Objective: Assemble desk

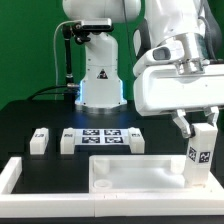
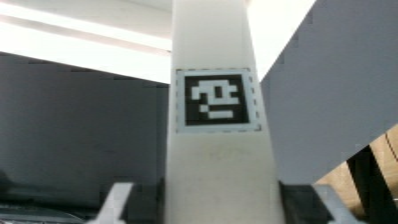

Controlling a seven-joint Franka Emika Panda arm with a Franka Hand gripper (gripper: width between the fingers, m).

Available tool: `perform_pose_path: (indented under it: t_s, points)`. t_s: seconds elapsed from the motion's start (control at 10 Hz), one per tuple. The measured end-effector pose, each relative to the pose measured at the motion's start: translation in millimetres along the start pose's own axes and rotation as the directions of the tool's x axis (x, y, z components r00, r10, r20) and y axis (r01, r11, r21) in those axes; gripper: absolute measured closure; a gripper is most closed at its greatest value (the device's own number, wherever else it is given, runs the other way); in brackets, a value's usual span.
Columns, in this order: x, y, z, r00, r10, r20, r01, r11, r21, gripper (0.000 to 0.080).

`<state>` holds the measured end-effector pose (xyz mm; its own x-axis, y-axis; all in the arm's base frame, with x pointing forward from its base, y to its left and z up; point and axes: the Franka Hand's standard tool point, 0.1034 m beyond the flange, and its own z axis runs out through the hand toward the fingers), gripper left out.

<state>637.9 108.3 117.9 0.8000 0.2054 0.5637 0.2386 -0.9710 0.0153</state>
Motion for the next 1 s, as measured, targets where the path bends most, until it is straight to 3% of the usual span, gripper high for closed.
perform_pose_path:
  t_s: [0.3,0.5,0.6,0.7,1.0]
  points:
    - [-0.2,0.0,0.0,1.0,0.0,0.0,0.0,1.0,0.0,0.0509]
    - [-0.2,0.1,0.0,1.0,0.0,0.0,0.0,1.0,0.0,0.0223]
    - [-0.2,0.1,0.0,1.0,0.0,0.0,0.0,1.0,0.0,0.0223]
    - [-0.2,0.1,0.0,1.0,0.0,0.0,0.0,1.0,0.0,0.0166]
    - [-0.2,0.1,0.1,1.0,0.0,0.0,0.0,1.0,0.0,0.0151]
